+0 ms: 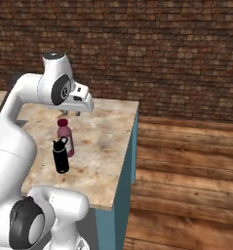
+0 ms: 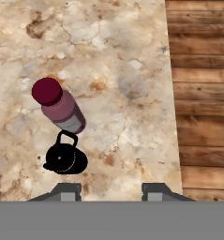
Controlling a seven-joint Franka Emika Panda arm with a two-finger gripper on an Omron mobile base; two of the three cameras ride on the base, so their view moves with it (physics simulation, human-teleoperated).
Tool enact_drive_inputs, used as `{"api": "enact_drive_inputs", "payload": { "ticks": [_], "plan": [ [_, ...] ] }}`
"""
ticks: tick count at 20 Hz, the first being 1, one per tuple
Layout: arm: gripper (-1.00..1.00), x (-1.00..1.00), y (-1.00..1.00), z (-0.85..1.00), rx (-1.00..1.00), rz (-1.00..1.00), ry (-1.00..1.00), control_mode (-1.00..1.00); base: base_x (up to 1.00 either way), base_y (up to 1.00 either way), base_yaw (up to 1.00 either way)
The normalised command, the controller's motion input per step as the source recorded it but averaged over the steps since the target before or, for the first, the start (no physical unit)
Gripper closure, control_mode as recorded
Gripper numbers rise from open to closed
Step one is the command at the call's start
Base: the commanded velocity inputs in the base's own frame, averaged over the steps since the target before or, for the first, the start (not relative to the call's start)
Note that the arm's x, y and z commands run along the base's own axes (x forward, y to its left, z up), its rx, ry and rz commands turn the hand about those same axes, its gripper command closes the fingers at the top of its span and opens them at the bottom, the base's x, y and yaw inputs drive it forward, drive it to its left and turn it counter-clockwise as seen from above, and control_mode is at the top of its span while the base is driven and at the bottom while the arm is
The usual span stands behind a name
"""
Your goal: Pick the juice, water bottle from the counter and place them in the open cabinet.
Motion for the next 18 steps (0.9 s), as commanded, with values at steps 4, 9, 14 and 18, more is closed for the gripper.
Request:
{"api": "enact_drive_inputs", "payload": {
  "ticks": [4,9,14,18],
  "plan": [
    [-1.00,0.10,0.00,-0.20,0.02,0.06,0.05,-1.00,0.00,0.00,0.00],
    [-1.00,0.62,0.00,-0.68,0.14,0.69,0.00,-1.00,0.00,0.00,0.00],
    [-1.00,0.46,0.00,-0.79,0.17,0.62,0.00,-1.00,0.00,0.00,0.00],
    [-1.00,0.05,-0.09,-0.29,0.15,0.48,-0.01,-1.00,0.00,0.00,0.00]
  ]
}}
